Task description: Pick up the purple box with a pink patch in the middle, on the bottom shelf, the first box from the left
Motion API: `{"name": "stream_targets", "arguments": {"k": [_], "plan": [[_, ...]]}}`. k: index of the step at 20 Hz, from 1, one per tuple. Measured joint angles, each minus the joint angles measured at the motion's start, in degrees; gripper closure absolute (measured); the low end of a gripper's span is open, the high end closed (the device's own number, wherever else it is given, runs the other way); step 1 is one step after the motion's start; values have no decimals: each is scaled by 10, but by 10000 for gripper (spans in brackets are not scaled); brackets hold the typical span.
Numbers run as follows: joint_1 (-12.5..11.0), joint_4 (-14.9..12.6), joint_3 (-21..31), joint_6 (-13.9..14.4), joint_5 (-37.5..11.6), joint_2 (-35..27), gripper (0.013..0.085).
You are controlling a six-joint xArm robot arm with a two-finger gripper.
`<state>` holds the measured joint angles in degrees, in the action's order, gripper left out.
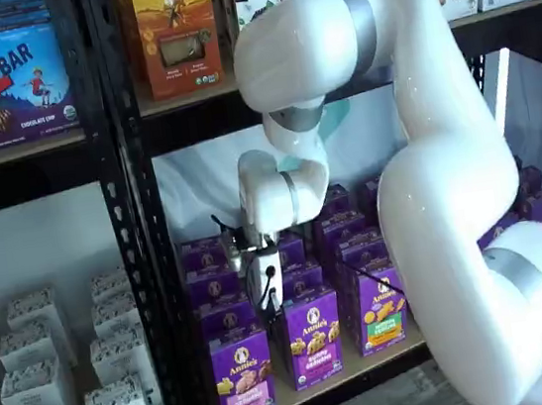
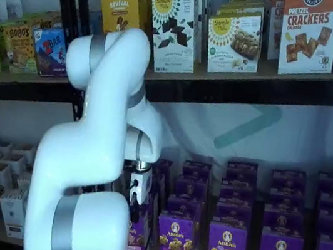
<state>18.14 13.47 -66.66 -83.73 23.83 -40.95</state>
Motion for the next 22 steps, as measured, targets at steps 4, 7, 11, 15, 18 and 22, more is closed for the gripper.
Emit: {"name": "stream_targets", "arguments": {"k": [4,7,11,15,18,22], "plan": [[2,5,-16,-3,-7,-16,130],[3,0,-31,2,-3,-29,130],[4,9,-50,-4,-4,-45,130],[5,13,-68,-7,0,-59,130],[5,7,-83,0,5,-70,130],[7,-7,-103,15,14,-86,130]]}}
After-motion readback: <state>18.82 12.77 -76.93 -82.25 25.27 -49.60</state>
